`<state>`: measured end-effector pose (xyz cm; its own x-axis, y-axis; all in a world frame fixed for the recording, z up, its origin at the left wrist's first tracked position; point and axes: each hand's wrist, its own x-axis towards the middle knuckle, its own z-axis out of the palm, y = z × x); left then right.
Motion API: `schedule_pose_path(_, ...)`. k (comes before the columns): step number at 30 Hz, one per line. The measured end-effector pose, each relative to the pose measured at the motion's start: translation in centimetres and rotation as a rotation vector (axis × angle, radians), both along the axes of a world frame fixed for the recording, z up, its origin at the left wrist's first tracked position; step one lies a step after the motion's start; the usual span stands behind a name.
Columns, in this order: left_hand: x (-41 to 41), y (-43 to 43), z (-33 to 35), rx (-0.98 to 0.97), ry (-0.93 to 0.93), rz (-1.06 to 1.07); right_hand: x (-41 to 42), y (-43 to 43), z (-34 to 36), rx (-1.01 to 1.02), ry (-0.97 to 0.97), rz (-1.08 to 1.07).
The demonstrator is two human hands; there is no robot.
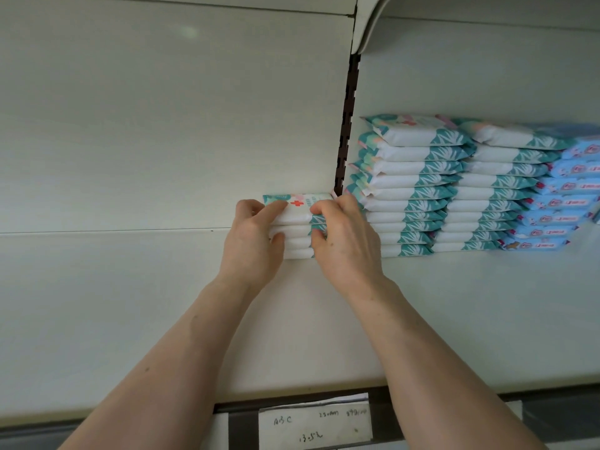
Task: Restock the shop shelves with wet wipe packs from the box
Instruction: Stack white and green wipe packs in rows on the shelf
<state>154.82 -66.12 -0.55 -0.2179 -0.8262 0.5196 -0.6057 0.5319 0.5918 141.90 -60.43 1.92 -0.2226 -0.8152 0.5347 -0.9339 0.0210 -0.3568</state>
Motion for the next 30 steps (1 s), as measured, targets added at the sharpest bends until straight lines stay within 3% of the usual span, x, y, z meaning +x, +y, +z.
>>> schedule_pose_path(7,-0.1,0.1,0.0,0.006,-0.038,0.025,-0.1,-0.8,-1.0,-0.077,0.031,0.051)
schedule_pose_path(13,-0.1,0.7,0.1,-0.053,-0.01,0.095,1.6,-0.5,-1.0,-0.298,0.029,0.084)
schedule_pose_path(22,3.1,3.1,3.0,0.038,-0.252,0.293,2.0,0.2,2.4,0.105,0.214,0.142)
schedule_pose_path(30,8.1,6.8,5.2,0.271,-0.455,0.448,6.6,1.0,5.5,0.232,0.265,0.396)
